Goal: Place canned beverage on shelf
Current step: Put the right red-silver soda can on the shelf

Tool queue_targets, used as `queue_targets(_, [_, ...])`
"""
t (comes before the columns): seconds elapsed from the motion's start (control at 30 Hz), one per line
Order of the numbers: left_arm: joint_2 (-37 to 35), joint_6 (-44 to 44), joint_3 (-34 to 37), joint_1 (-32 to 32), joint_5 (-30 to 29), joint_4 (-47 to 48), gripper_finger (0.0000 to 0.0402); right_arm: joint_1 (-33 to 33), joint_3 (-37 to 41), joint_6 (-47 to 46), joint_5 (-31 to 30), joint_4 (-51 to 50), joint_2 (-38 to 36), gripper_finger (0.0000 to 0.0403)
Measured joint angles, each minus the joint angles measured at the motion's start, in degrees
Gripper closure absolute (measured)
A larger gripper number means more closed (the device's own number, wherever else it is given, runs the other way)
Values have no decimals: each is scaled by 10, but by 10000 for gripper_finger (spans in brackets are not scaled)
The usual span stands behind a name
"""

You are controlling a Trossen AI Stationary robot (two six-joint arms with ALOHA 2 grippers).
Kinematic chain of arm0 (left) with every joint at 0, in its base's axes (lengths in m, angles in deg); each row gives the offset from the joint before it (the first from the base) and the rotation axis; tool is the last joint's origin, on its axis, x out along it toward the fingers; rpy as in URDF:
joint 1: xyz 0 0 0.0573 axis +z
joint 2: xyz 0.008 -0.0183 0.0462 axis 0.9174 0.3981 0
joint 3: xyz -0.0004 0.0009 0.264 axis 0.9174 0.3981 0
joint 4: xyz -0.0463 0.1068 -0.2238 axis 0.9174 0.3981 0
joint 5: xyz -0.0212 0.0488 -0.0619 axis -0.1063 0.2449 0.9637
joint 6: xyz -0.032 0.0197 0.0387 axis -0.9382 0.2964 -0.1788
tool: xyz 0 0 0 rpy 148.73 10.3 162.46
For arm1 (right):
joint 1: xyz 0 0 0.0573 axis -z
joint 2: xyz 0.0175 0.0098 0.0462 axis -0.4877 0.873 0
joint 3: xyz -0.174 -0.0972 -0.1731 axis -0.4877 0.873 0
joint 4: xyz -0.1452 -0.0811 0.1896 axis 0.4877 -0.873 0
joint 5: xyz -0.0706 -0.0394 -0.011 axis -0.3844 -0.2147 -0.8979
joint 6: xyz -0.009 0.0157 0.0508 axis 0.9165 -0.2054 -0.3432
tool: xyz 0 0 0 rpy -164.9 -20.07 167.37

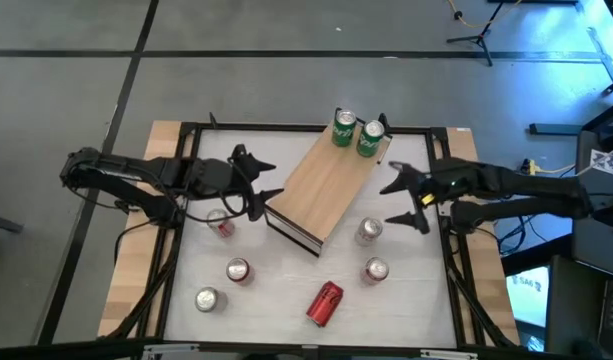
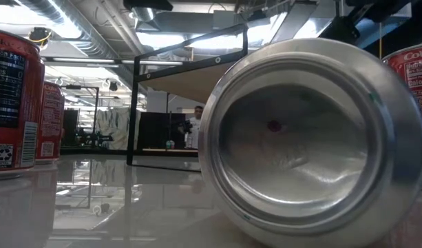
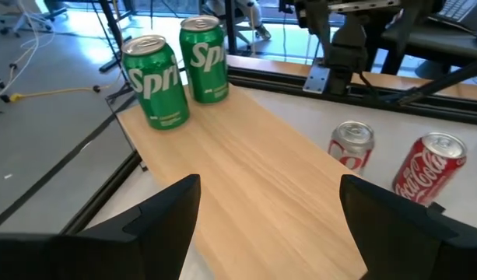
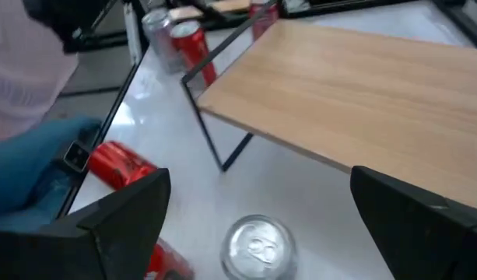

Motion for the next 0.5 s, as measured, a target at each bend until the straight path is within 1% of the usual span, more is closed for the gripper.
queue_targets(0.17, [0, 0, 0, -11, -5, 0, 104, -59, -12, 1, -25, -16, 48, 11])
queue_targets(0.27, [0, 0, 0, -14, -5, 0, 104, -83, -22, 1, -58, -35, 69, 11])
queue_targets(0.4, [0, 0, 0, -14, -5, 0, 104, -101, -24, 1, -100, -52, 92, 11])
queue_targets(0.5, [0, 0, 0, -14, -5, 0, 104, -99, -24, 1, -95, -59, 103, 11])
